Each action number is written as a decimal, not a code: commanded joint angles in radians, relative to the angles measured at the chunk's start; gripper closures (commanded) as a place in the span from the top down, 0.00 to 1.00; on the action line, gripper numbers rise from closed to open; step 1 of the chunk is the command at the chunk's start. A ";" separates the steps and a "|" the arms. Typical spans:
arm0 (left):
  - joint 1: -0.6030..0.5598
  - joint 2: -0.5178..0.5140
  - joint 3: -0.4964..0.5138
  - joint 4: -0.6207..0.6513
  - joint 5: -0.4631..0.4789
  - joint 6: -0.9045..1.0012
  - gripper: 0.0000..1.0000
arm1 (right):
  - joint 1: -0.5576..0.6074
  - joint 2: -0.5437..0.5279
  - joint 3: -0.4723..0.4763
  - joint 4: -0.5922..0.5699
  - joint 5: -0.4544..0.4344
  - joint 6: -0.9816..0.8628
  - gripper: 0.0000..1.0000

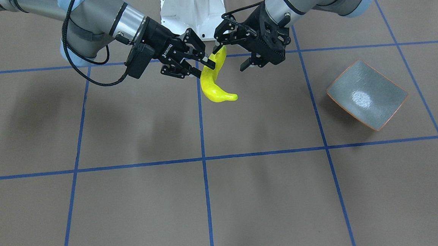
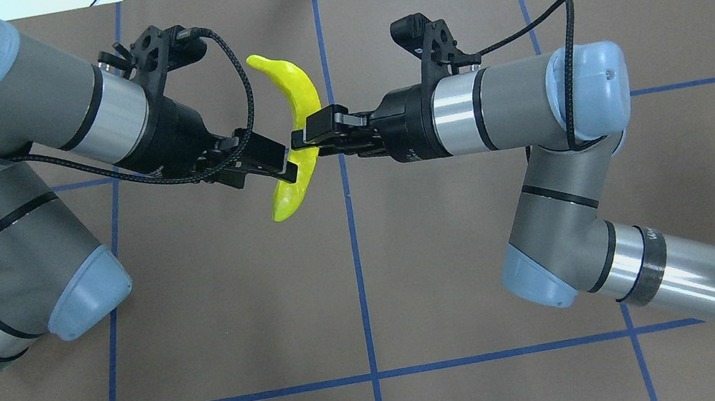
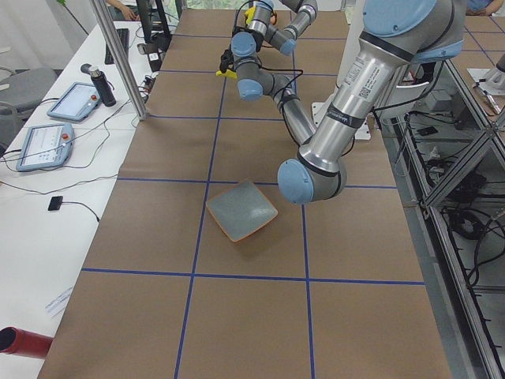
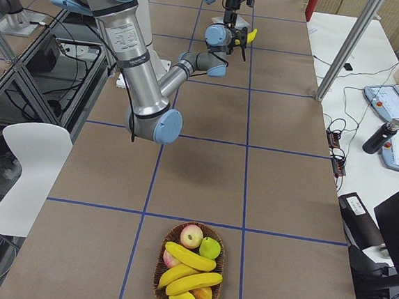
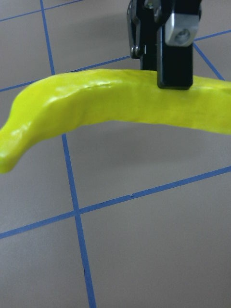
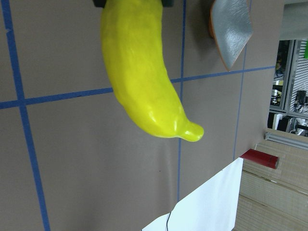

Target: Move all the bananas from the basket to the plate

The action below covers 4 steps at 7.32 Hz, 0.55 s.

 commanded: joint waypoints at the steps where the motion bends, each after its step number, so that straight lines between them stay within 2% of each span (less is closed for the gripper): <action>1: 0.016 -0.002 0.000 -0.012 0.000 0.000 0.90 | -0.010 -0.001 -0.028 0.069 0.000 -0.001 0.00; 2: 0.030 -0.003 -0.002 -0.012 0.000 0.000 0.88 | -0.014 -0.001 -0.057 0.134 0.000 -0.001 0.00; 4: 0.044 -0.002 0.003 -0.030 0.000 0.000 0.85 | -0.017 0.001 -0.068 0.166 0.003 -0.001 0.00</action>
